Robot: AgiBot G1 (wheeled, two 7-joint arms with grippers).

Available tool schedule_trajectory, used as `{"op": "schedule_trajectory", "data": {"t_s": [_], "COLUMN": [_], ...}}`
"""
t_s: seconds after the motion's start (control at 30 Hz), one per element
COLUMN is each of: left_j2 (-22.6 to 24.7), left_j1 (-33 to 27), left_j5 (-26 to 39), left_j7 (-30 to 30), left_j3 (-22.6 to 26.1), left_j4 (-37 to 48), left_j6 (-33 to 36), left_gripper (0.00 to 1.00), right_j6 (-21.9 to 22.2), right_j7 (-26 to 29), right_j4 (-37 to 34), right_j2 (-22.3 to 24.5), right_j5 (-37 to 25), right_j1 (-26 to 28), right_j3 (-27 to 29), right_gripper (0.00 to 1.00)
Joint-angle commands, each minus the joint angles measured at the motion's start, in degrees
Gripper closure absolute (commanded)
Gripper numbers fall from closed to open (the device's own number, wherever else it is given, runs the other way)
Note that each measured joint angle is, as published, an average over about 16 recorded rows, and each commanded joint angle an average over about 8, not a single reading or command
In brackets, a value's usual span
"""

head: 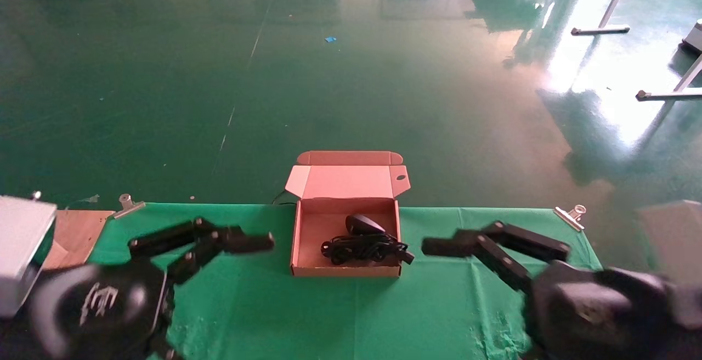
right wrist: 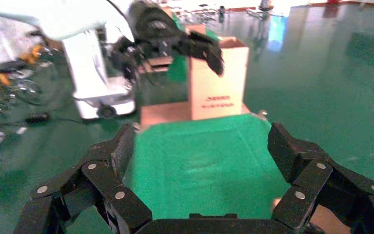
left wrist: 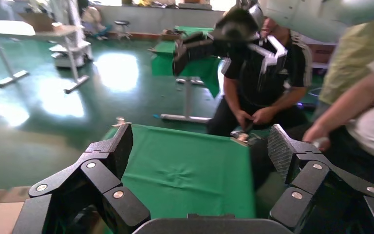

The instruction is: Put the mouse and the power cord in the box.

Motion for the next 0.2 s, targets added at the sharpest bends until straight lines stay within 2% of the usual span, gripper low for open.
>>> {"op": "schedule_trajectory", "data": {"t_s": [0.03, 0.2], "left_j2": [-0.74, -1.33], "left_j1": [0.99, 1.78], "left_j5": [0.01, 0.02], "left_j7": [-2.45, -3.67], "left_j3": [-0.74, -1.36], "left_j4": [-2.64, -4.63], "left_j6": [0.14, 0.30], "left_gripper": [0.00, 0.00], "right_j6": [-1.57, -2.85], "right_j7": [1.42, 2.16], "right_j4": [1.66, 2.97], "right_j2": [1.64, 2.92], "right_j5": [1.75, 3.16], "right_j1": [-1.32, -2.40], "right_j3": [1.76, 3.12], "right_gripper": [0.00, 0.00]}}
